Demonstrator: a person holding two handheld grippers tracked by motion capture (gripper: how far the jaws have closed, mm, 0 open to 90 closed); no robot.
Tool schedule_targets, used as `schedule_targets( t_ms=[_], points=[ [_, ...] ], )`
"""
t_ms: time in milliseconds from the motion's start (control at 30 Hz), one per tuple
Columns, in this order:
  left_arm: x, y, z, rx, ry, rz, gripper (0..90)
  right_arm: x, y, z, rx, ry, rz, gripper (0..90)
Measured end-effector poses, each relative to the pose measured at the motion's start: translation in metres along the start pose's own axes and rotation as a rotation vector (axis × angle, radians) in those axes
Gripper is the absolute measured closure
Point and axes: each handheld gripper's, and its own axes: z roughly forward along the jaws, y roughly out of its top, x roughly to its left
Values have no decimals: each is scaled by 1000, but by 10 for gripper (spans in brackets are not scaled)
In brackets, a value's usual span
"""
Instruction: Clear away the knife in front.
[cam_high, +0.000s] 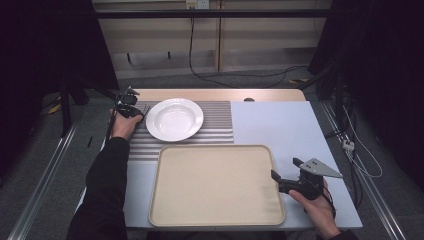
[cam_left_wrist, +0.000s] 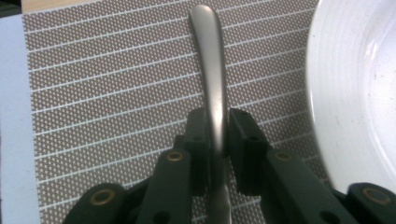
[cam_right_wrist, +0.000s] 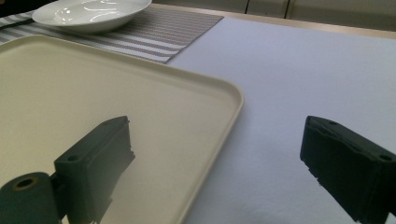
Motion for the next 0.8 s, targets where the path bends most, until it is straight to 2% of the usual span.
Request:
schedule_targets(
  t_ms=[33,100,167,200,233,300,367,467,733,800],
  points=[
    [0,0,0,-2,13,2,745,0,0,0,0,1,-1,87],
    [1,0,1,-9,14,0,739,0,0,0,0,1,-1,87],
    [1,0,1,-9,14,4,757,0,0,1,2,3,-1,87],
    [0,0,1,-5,2,2,757,0,0,1,2,3,-1,87],
    [0,0,0,1,4,3,794,0,0,1,3,3,-3,87],
    [-1,1,1,1,4,8,797,1,0,0,3,3,-3,87],
    [0,1,0,3,-2,-8,798,1,0,0,3,3,-2,87],
    [-1,1,0,8,13,4,799,0,0,0,3,1,0,87],
    [0,-1,-3,15,-7,7,799,0,0,0,4,-2,1,87],
    [-2,-1,-4,20,-5,20,799,1,0,0,4,-2,0,87]
  ],
)
